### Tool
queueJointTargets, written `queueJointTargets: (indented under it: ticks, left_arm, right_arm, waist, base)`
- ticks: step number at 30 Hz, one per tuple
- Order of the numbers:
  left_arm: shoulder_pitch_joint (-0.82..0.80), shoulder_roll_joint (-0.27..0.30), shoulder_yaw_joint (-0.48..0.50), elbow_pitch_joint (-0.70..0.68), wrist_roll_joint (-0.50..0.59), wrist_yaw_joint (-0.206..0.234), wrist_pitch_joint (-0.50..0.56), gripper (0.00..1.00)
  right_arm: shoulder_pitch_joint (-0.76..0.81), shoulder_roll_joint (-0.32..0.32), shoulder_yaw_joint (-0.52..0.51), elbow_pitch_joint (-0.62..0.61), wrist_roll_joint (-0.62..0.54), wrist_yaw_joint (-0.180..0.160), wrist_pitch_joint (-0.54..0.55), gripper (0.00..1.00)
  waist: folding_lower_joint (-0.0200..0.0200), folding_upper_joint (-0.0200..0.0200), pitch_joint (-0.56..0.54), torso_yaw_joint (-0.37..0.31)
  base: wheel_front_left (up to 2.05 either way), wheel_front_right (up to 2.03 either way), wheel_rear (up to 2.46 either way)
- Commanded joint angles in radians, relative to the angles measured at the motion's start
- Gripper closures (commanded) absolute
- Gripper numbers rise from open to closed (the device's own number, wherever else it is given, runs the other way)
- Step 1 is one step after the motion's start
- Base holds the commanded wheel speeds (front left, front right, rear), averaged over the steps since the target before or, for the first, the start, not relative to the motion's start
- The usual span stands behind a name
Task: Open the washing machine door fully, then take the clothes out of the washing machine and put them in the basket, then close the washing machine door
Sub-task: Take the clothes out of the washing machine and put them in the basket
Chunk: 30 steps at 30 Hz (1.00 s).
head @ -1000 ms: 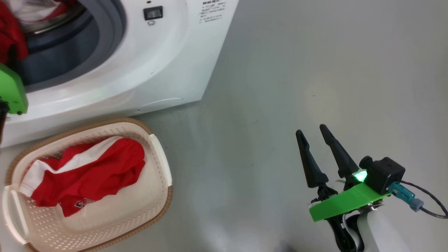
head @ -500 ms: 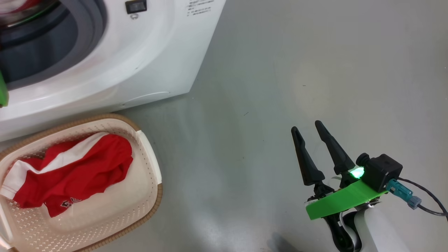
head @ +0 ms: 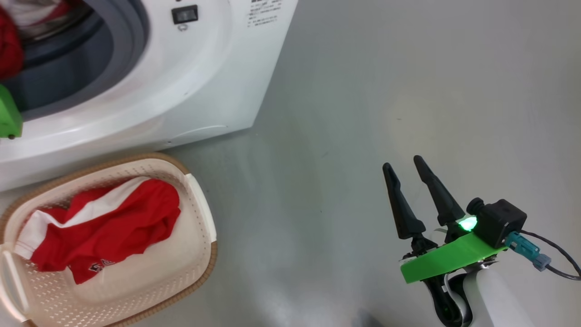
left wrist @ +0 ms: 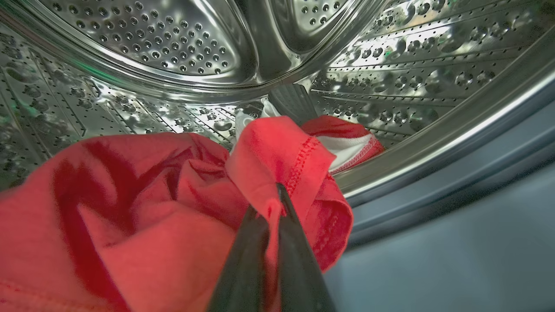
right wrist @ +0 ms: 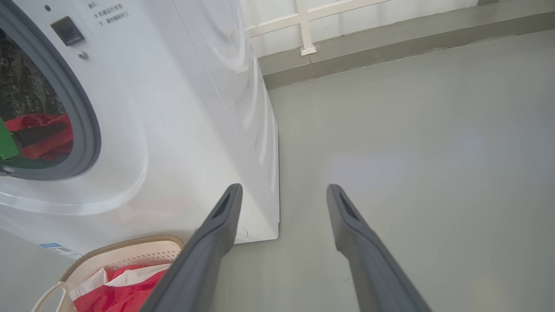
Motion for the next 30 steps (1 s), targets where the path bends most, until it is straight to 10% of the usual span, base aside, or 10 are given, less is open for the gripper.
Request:
queueJointTargets:
  ticks: [1, 15, 30]
  left_arm:
    - [-0.005, 0.041, 0.01, -0.016, -0.009, 0.001, -0.014, 1.0]
    - [0.094, -0.031, 0.027, -0.102, -0.141, -0.003, -0.064, 1.0]
    - [0.411, -0.044, 0.126, -0.597, -0.329, -0.003, -0.065, 1.0]
  right_arm:
    - [-0.003, 0.001, 0.012, -0.017, 0.004, 0.002, -0.012, 0.0]
    - [0.024, 0.001, -0.004, 0.004, -0.026, 0.002, -0.012, 0.0]
    - [0.079, 0.001, -0.048, 0.026, -0.061, 0.002, -0.012, 0.0]
  waist:
    - [0.0, 0.0, -0.015, 0.011]
    - [0.0, 0.0, -0.104, 0.061]
    - [0.0, 0.0, -0.217, 0.139]
  base:
    - [0.0, 0.0, 0.0]
    - [0.0, 0.0, 0.0]
    - [0.0, 0.0, 0.0]
